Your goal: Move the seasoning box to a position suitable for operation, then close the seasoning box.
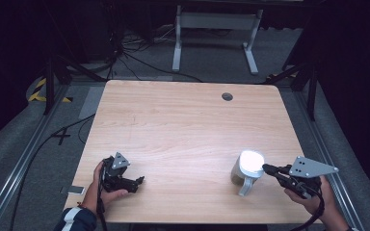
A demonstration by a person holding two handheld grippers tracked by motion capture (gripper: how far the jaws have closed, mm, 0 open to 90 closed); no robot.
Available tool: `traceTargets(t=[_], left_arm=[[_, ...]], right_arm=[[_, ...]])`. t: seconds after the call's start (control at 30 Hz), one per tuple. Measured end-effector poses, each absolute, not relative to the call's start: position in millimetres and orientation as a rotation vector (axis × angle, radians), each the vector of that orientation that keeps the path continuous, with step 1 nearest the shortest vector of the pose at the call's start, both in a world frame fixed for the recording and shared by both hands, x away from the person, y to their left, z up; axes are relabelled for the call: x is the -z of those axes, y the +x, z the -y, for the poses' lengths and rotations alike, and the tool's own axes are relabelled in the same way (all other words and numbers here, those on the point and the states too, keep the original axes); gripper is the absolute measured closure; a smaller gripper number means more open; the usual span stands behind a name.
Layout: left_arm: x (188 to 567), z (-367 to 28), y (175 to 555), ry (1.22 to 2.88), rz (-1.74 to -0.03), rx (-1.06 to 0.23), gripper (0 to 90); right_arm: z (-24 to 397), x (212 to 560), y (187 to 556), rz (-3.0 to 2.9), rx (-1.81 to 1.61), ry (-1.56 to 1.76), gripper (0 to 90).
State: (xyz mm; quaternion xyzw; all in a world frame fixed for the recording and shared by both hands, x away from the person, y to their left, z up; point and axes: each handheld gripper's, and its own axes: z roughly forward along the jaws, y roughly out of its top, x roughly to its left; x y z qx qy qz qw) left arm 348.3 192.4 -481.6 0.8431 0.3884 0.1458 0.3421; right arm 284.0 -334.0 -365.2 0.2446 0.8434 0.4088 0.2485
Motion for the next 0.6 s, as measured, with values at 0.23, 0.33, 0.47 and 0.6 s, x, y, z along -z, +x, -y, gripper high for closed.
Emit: traceTargets(t=[0.23,0.33,0.47,0.6], left_arm=[[481.7,-192.3,347.7,2.187,-1.009,-0.375,3.1],[481.7,-192.3,347.7,2.187,-1.009,-0.375,3.1],[481.7,-192.4,347.8,2.188,-1.008,-0.374,3.1],[481.7,-192.4,347.7,2.188,-1.008,-0.375,3.1]], right_arm=[[338.6,361.1,281.3,-2.274,-1.129,0.678,89.4],[342.1,359.2,280.5,-2.264,-1.126,0.682,87.8],[345.1,359.2,280.6,-2.258,-1.125,0.694,86.6],[347.8,359.0,278.5,-2.258,-1.116,0.699,84.8]])
